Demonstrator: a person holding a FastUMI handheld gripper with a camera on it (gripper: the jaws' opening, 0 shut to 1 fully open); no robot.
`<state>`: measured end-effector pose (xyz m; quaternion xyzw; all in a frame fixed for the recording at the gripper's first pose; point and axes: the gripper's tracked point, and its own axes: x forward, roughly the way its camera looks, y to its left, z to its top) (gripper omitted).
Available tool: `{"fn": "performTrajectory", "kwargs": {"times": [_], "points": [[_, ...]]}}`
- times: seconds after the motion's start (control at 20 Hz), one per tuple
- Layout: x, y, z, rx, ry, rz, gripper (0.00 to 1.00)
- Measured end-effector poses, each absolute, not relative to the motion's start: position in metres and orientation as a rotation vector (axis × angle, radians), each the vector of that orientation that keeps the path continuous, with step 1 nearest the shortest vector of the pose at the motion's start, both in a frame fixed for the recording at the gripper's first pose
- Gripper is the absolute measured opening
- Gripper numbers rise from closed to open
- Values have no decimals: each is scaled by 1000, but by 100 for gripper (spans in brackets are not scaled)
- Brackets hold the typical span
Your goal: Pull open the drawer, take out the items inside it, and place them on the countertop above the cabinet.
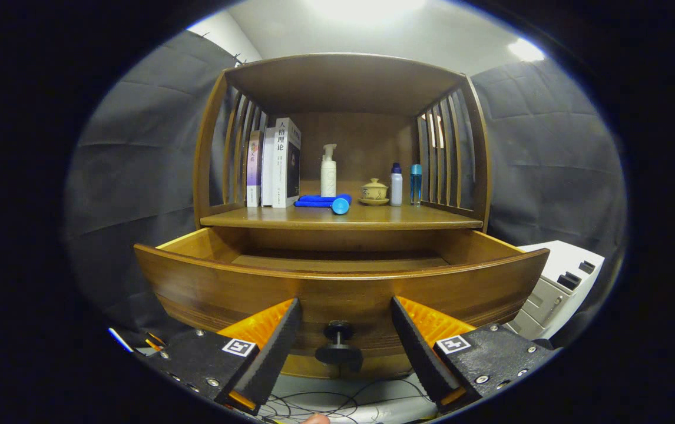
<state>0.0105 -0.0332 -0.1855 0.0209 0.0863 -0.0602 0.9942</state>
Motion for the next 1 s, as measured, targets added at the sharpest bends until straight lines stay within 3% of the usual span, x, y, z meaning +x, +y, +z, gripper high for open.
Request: {"fn": "performTrajectory", "kwargs": {"times": [1.0], "points": [[118,-50,-194,50,174,-95,96]]}}
